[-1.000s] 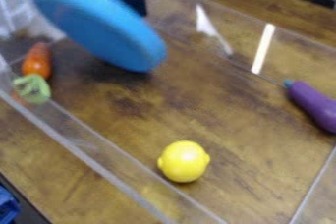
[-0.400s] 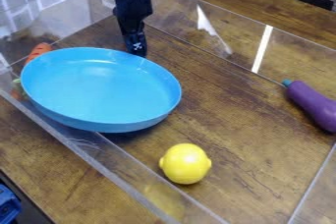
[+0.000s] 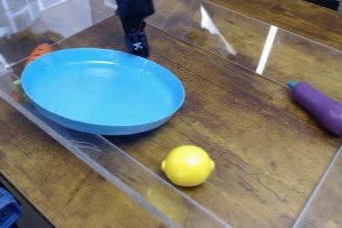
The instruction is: Remove the carrot from the blue tray and put it on the table
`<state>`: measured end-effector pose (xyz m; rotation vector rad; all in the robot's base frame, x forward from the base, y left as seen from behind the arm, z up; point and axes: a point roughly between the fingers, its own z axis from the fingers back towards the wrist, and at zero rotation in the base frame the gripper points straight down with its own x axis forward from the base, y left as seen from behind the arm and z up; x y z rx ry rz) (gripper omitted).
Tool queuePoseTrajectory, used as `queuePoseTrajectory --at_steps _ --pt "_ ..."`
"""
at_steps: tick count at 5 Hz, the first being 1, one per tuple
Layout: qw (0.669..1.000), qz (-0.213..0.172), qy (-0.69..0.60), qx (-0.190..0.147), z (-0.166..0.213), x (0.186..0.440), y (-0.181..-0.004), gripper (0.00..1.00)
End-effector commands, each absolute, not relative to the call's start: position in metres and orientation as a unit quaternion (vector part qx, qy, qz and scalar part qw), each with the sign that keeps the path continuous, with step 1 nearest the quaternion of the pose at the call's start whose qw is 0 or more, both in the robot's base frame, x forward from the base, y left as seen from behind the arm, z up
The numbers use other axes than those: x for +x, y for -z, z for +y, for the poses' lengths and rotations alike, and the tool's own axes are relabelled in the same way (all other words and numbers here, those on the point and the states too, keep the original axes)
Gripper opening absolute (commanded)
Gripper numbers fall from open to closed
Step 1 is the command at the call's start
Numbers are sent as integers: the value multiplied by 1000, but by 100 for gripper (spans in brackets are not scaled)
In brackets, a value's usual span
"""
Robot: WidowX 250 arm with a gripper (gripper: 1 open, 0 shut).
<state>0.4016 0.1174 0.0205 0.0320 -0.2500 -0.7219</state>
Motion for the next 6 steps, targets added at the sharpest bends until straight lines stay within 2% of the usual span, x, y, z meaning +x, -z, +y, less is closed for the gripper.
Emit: queuePoseTrajectory --at_steps 1,5,6 --pt "932 -119 341 13 110 398 -15 100" --pt "935 -120 334 5 79 408 -11 100" --pt "940 -120 319 6 87 409 -10 0"
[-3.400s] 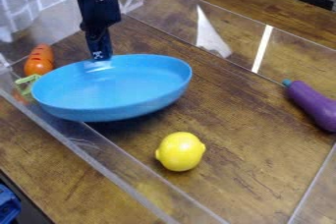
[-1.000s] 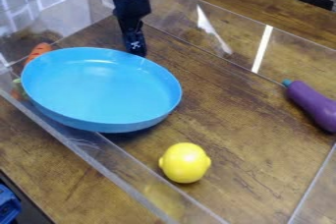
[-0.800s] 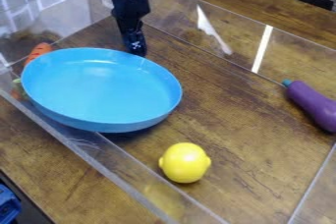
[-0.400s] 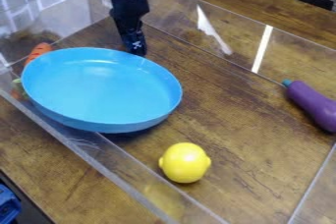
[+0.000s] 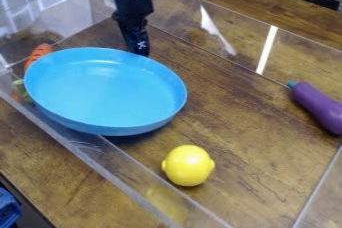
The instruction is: Remove the carrot from the blue tray and put it on the table
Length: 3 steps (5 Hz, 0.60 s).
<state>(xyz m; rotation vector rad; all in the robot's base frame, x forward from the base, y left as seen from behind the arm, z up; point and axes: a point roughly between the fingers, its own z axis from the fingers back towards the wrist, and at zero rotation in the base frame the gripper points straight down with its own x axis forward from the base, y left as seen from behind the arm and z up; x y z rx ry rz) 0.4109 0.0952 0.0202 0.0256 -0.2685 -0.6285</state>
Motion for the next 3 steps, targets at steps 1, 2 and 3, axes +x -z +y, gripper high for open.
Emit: queuePoseTrajectory --at_steps 1,2,3 --pt "930 -121 348 1 85 413 -20 0" --pt "916 -123 381 -3 83 419 -25 100" --pt "918 -124 378 -3 84 423 -22 100"
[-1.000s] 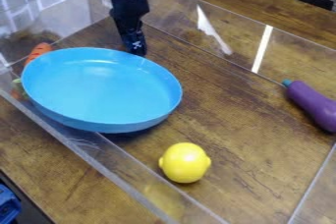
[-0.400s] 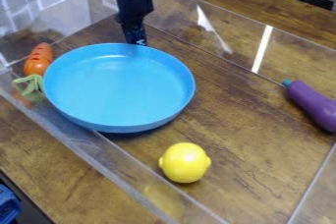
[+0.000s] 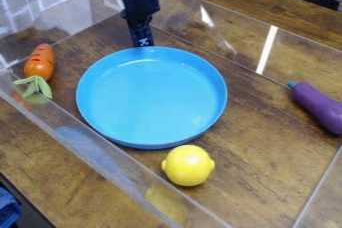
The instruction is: Remove the carrot from the blue tray and put it on the table
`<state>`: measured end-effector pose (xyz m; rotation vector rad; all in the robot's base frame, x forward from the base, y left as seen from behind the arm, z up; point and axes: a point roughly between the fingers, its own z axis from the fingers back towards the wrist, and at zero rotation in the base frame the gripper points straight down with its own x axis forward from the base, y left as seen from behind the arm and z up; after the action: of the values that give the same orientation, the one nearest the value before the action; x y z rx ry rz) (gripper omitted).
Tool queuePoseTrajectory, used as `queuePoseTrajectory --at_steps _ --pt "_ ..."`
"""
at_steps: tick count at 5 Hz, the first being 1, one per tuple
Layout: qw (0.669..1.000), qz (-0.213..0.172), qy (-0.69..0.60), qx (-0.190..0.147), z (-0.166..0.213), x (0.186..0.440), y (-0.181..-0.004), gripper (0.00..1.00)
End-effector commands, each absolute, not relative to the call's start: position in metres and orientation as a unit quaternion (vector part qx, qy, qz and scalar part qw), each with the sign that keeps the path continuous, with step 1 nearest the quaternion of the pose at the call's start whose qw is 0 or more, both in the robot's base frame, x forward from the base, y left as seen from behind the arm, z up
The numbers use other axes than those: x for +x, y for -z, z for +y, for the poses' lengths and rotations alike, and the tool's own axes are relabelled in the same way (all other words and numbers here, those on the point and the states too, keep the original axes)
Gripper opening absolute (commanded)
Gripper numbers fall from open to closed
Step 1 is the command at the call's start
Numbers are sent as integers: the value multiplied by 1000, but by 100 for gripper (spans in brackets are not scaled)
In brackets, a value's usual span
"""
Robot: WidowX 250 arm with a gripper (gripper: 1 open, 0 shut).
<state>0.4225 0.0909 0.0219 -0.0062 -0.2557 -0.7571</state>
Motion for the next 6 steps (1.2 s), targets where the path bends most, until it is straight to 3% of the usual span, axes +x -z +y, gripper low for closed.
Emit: queuePoseTrajectory --at_steps 1,2,6 --pt "919 -120 376 -1 84 426 -19 100" --pt "920 -117 375 -3 82 430 -17 100" --pt "871 -100 480 -15 89 441 -13 100"
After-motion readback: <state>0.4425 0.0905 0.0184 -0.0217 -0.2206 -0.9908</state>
